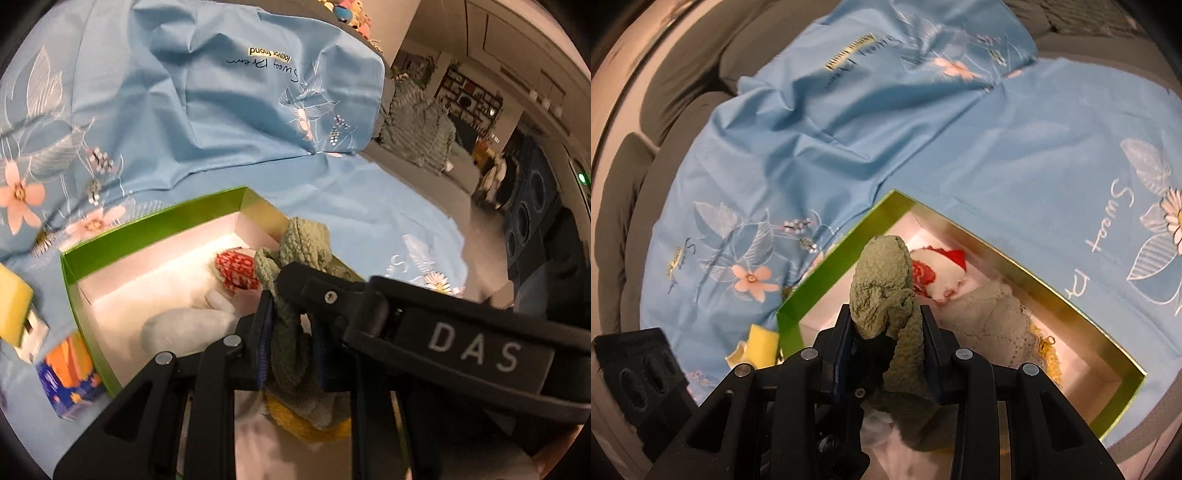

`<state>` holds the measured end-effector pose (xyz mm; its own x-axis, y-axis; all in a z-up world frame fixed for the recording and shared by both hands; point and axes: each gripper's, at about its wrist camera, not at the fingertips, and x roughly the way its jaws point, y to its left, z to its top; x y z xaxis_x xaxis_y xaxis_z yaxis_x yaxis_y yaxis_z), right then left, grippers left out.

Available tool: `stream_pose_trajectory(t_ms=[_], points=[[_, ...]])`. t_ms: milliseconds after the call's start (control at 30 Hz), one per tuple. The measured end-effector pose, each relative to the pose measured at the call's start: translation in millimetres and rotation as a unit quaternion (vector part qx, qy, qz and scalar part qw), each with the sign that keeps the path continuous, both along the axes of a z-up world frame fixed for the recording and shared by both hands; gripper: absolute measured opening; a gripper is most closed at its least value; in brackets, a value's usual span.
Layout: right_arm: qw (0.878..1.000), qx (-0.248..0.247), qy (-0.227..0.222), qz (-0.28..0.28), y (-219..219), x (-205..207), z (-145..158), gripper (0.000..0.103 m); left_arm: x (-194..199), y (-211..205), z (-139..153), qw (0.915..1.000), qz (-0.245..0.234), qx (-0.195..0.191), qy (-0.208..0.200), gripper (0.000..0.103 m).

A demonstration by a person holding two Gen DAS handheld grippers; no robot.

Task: Organize soft objects
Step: 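Carry the olive cloth with the right tool into the box and release, then move the right tool back toward the blue-orange tissue pack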

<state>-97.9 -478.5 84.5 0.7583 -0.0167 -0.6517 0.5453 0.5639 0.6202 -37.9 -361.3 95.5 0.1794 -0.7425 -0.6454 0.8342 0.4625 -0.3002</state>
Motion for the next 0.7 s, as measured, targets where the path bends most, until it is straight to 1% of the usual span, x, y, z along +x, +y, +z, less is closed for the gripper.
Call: stream_pose_trajectory(t_ms=[133, 267, 333, 367, 400, 433, 467, 500, 533, 600, 633, 700], points=[[1.0, 0.005, 0.001, -0.002, -2, -1, -3, 0.037, 2, -2, -2, 1.0, 0.003, 0.006, -0.004, 0.016], [1.0, -0.002, 0.012, -0.01, -2, -1, -4, 0.037, -3, -1, 0, 0.9997, 0.008, 0.017, -0.014, 0.023], [1.0, -0.005, 0.014, -0.012, -1, -2, -2, 0.038, -5, 3, 1, 0.9998, 0.006, 0.015, -0.01, 0.035], [1.0, -0.006, 0.014, -0.013, -1, -4, -1, 0.039, -5, 7, 3, 0.9999, 0.008, 0.012, -0.008, 0.038], [1.0, -0.009, 0.012, -0.016, -1, -6, 0, 0.041, -6, 12, 5, 0.9998, 0.013, 0.008, -0.009, 0.044], [1.0, -0.013, 0.012, -0.018, 0, -7, 2, 0.045, -7, 16, 7, 0.9998, 0.016, 0.004, -0.01, 0.054], [1.0, -0.019, 0.012, -0.021, 1, -8, 4, 0.05, -8, 22, 10, 0.9997, 0.019, 0.002, -0.012, 0.058], [0.999, -0.029, 0.011, -0.026, 3, -10, 8, 0.056, -10, 28, 13, 0.9996, 0.022, 0.004, -0.014, 0.066], [0.999, -0.036, 0.007, -0.029, 5, -12, 11, 0.06, -12, 35, 16, 0.9996, 0.023, 0.002, -0.015, 0.076], [0.998, -0.049, -0.005, -0.032, 9, -14, 18, 0.071, -14, 53, 24, 0.9994, 0.03, -0.009, -0.015, 0.083], [0.998, -0.055, -0.011, -0.031, 12, -14, 23, 0.074, -14, 60, 27, 0.9991, 0.037, -0.01, -0.018, 0.083], [0.997, -0.069, -0.022, -0.03, 19, -16, 31, 0.081, -13, 82, 33, 0.9977, 0.06, -0.014, -0.028, 0.083]])
